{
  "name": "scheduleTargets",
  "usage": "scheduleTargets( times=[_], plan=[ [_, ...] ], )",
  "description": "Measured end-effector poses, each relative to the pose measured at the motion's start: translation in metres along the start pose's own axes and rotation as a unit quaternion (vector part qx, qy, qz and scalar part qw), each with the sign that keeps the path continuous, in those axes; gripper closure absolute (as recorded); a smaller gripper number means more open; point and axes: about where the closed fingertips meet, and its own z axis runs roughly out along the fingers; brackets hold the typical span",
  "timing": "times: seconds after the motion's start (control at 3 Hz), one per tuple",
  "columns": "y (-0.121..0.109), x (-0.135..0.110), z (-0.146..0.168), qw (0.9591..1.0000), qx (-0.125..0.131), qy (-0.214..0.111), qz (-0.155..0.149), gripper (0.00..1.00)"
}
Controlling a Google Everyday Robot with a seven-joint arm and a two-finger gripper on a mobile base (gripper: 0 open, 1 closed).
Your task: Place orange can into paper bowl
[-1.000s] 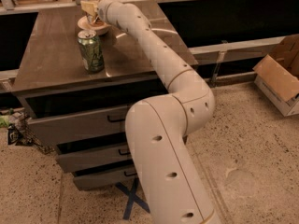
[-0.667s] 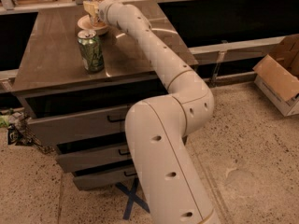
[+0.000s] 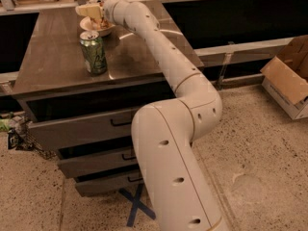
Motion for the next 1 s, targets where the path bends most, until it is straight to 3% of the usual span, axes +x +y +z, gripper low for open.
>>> scheduleTargets(
  times=[0.33,0.67,1.0],
  plan=[
    [-0.012,-0.023,-0.029,0.9996,-0.023,-0.014,0.009,0.0],
    [-0.048,-0.052,-0.086,0.9995,-0.017,-0.019,0.021,0.0],
    [-0.087,-0.074,-0.16,0.9993,0.018,-0.018,0.025,0.0]
  ],
)
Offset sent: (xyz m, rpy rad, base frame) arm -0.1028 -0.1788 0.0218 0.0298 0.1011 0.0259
